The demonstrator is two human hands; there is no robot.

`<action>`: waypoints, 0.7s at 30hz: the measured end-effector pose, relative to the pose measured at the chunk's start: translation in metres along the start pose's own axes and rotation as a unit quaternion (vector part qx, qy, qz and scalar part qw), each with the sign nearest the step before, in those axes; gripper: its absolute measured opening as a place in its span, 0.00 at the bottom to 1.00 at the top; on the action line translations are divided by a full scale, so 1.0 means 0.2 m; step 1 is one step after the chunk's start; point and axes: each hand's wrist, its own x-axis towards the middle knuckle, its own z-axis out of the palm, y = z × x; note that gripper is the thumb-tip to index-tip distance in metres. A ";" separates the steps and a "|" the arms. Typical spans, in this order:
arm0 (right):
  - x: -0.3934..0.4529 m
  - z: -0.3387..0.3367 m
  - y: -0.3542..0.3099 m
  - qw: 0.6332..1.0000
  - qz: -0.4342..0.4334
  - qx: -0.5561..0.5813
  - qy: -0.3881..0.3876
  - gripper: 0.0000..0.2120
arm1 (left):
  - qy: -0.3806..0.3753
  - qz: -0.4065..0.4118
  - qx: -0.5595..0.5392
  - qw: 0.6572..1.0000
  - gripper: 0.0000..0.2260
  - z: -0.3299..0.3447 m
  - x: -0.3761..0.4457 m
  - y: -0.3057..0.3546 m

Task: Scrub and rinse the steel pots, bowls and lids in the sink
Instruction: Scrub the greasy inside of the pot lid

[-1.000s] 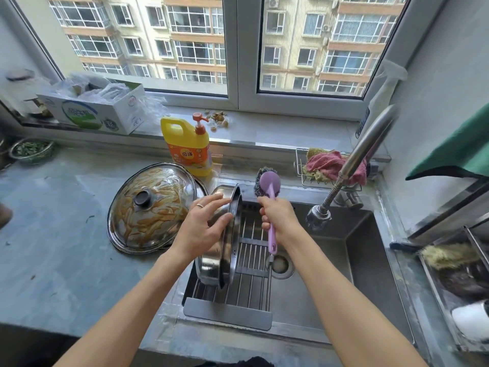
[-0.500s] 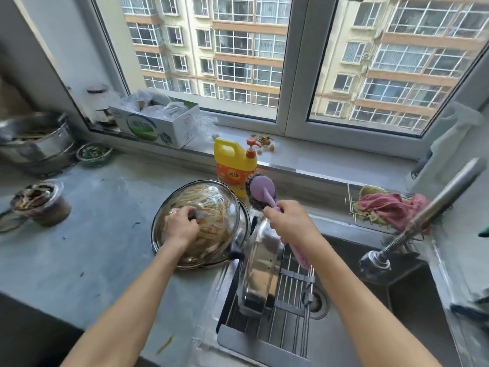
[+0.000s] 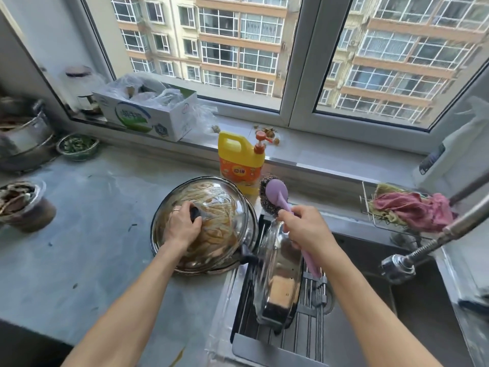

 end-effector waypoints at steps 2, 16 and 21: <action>0.01 0.00 0.00 1.000 0.004 0.016 0.005 0.12 | 0.002 0.001 0.019 1.000 0.18 -0.01 0.00 0.02; 0.50 -0.04 -0.17 0.996 0.031 0.057 0.060 0.09 | -0.023 0.227 -0.045 0.973 0.14 -0.21 0.36 0.60; 0.70 0.06 -0.20 0.990 0.090 0.107 0.032 0.09 | -0.051 0.295 0.039 0.953 0.29 -0.22 0.51 0.83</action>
